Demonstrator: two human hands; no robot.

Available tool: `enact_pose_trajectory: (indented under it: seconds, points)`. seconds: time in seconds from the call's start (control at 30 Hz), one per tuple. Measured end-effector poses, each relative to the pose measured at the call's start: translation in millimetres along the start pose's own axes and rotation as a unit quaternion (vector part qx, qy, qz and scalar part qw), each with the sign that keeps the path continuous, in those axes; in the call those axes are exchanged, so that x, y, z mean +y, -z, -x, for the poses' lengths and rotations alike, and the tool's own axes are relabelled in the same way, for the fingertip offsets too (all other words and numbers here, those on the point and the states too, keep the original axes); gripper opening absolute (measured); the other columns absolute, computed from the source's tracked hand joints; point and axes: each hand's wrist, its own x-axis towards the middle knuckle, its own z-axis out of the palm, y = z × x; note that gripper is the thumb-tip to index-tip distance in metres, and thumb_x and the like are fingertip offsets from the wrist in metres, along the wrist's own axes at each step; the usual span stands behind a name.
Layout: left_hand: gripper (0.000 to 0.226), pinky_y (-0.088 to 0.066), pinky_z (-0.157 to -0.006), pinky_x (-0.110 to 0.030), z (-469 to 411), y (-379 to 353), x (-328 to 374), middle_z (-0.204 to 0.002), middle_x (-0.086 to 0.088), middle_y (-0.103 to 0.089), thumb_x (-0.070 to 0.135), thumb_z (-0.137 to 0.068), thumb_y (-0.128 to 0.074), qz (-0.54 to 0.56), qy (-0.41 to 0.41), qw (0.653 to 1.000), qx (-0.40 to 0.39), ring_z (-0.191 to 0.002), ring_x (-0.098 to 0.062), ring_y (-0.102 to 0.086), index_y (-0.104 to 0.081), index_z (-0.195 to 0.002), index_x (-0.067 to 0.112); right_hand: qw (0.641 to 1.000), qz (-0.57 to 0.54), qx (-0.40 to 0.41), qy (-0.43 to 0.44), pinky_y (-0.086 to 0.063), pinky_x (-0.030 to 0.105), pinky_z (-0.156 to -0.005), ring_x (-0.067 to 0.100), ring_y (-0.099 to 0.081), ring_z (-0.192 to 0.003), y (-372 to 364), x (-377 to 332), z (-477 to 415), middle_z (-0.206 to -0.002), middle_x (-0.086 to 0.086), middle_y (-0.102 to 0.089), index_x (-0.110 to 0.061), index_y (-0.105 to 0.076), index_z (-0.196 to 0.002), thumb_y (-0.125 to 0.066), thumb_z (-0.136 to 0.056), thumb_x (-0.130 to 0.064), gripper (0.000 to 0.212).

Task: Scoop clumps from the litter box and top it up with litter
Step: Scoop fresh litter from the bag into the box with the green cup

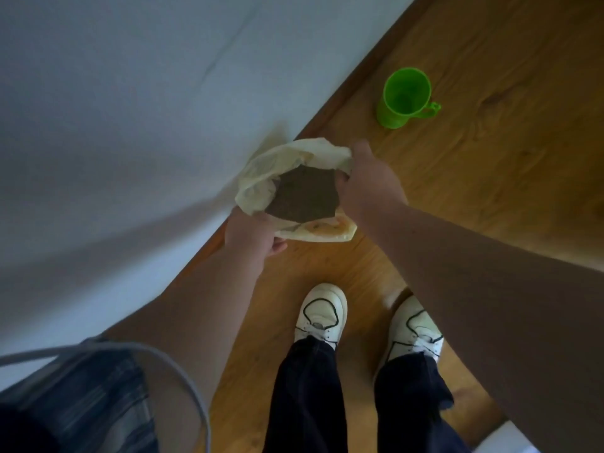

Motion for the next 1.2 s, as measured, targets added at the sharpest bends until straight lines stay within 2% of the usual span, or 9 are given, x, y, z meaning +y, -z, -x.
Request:
enact_pose_trajectory:
  seconds: [0.1, 0.23, 0.37, 0.57, 0.77, 0.9, 1.03, 1.1, 1.2]
  points:
    - [0.013, -0.063, -0.067, -0.043, 9.5, 4.3, -0.4, -0.103, -0.01, -0.065, 0.021, -0.096, -0.059, -0.007, -0.03, 0.999, 0.016, -0.083, -0.03, -0.071, -0.061, -0.108, 0.023, 0.999, -0.04, 0.012, -0.002, -0.031, 0.026, -0.047, 0.009, -0.05, -0.064, 13.9, 4.5, 5.5, -0.076, -0.004, -0.051, -0.021, -0.043, -0.114, -0.048, -0.098, -0.016, 0.017]
    - [0.031, -0.063, -0.063, -0.04, 58.8, 16.7, 8.1, -0.101, -0.005, -0.059, 0.011, -0.099, -0.055, -0.089, -0.09, 0.991, 0.029, -0.076, -0.024, -0.069, -0.053, -0.127, 0.024, 0.995, -0.09, 0.002, -0.035, -0.032, 0.026, -0.047, 0.012, -0.052, -0.065, 56.5, 0.8, 27.9, -0.078, -0.002, -0.051, -0.021, -0.043, -0.107, -0.044, -0.097, -0.013, 0.013]
    - [0.022, -0.058, -0.051, -0.028, 131.9, 37.0, 38.5, -0.103, -0.01, -0.061, 0.009, -0.099, -0.049, -0.148, -0.158, 0.976, 0.016, -0.072, -0.025, -0.071, -0.052, -0.119, 0.019, 0.991, -0.116, 0.011, -0.068, -0.032, 0.026, -0.047, 0.01, -0.049, -0.063, 124.2, -17.3, 66.8, -0.078, -0.003, -0.051, -0.018, -0.047, -0.107, -0.043, -0.097, -0.014, 0.012]
    - [0.012, -0.063, -0.061, -0.043, 298.1, 83.0, 92.4, -0.097, -0.007, -0.062, 0.011, -0.098, -0.047, -0.227, -0.245, 0.942, -0.043, -0.072, -0.025, -0.071, -0.053, -0.106, 0.017, 0.981, -0.167, 0.044, -0.083, -0.031, 0.021, -0.049, 0.004, -0.047, -0.066, 276.8, -62.3, 180.5, -0.078, -0.009, -0.049, -0.025, -0.044, -0.103, -0.047, -0.097, -0.013, 0.014]
    - [0.013, -0.061, -0.057, -0.046, 494.2, 144.5, 157.2, -0.091, -0.014, -0.064, 0.011, -0.095, -0.047, -0.26, -0.353, 0.894, -0.088, -0.069, -0.03, -0.07, -0.06, -0.1, 0.011, 0.976, -0.18, 0.099, -0.069, -0.037, 0.018, -0.05, 0.008, -0.055, -0.071, 448.4, -121.7, 316.9, -0.083, -0.004, -0.053, -0.021, -0.048, -0.106, -0.049, -0.098, -0.014, 0.01]
    - [0.018, -0.06, -0.053, -0.048, 613.7, 184.0, 196.9, -0.079, -0.014, -0.07, 0.011, -0.085, -0.048, -0.265, -0.435, 0.854, -0.106, -0.056, -0.027, -0.071, -0.064, -0.094, 0.013, 0.966, -0.188, 0.171, -0.052, -0.048, 0.027, -0.055, 0.014, -0.059, -0.074, 551.0, -162.9, 399.0, -0.085, -0.001, -0.058, -0.023, -0.051, -0.104, -0.049, -0.096, -0.017, 0.01]
    - [0.018, -0.061, -0.056, -0.042, 719.3, 214.4, 230.1, -0.074, -0.014, -0.071, 0.005, -0.087, -0.048, -0.252, -0.508, 0.814, -0.131, -0.052, -0.021, -0.07, -0.064, -0.093, 0.008, 0.947, -0.192, 0.256, -0.031, -0.037, 0.012, -0.041, 0.007, -0.058, -0.063, 632.3, -192.5, 476.0, -0.081, 0.0, -0.061, -0.02, -0.053, -0.1, -0.048, -0.095, -0.014, 0.009]
    - [0.017, -0.06, -0.054, -0.036, 763.0, 225.1, 245.7, -0.071, -0.012, -0.071, 0.004, -0.087, -0.048, -0.247, -0.537, 0.794, -0.14, -0.052, -0.02, -0.071, -0.063, -0.091, 0.009, 0.931, -0.207, 0.3, -0.024, -0.048, 0.017, -0.043, 0.007, -0.062, -0.055, 662.7, -201.9, 508.0, -0.078, 0.001, -0.064, -0.021, -0.057, -0.097, -0.05, -0.093, -0.015, 0.01]
    - [0.016, -0.061, -0.057, -0.038, 819.1, 231.7, 266.0, -0.07, -0.011, -0.071, 0.004, -0.086, -0.047, -0.262, -0.582, 0.754, -0.157, -0.055, -0.021, -0.071, -0.062, -0.089, 0.009, 0.906, -0.235, 0.352, -0.022, -0.061, 0.037, -0.055, 0.013, -0.067, -0.054, 698.6, -209.4, 545.8, -0.076, 0.004, -0.067, -0.024, -0.058, -0.089, -0.051, -0.09, -0.018, 0.009]
